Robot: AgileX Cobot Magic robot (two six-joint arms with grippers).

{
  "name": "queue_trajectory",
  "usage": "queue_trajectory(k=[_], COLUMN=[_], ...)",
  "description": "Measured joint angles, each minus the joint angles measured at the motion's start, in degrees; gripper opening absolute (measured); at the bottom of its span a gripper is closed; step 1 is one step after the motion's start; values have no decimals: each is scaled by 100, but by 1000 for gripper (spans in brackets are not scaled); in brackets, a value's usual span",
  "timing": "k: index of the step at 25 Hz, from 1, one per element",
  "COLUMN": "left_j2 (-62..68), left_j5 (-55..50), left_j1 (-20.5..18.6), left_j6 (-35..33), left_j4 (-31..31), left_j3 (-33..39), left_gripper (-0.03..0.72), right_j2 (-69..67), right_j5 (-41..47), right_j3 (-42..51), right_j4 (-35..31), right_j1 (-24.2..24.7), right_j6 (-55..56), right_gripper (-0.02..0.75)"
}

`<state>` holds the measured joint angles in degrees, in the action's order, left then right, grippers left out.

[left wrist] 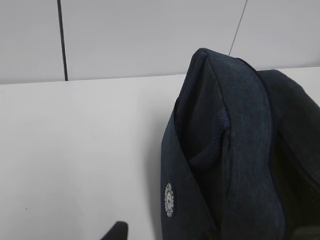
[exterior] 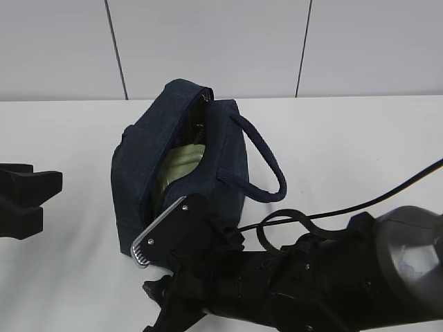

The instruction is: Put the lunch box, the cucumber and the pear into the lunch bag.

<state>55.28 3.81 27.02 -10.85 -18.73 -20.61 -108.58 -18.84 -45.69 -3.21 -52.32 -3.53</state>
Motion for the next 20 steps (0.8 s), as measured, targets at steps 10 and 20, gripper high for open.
queue_trajectory(k=[10, 20], left_j2=[-5, -5], left_j5=[0, 0], left_j1=[0, 0], left_j6=[0, 0], left_j4=[0, -62], left_j3=[0, 0], left_gripper=[276, 276], right_j2=[0, -23], right_j5=[-219, -418], right_j3=[-13, -27], right_j4=[-885, -919], right_j1=[0, 0], right_j6=[-815, -849], right_gripper=[358, 358])
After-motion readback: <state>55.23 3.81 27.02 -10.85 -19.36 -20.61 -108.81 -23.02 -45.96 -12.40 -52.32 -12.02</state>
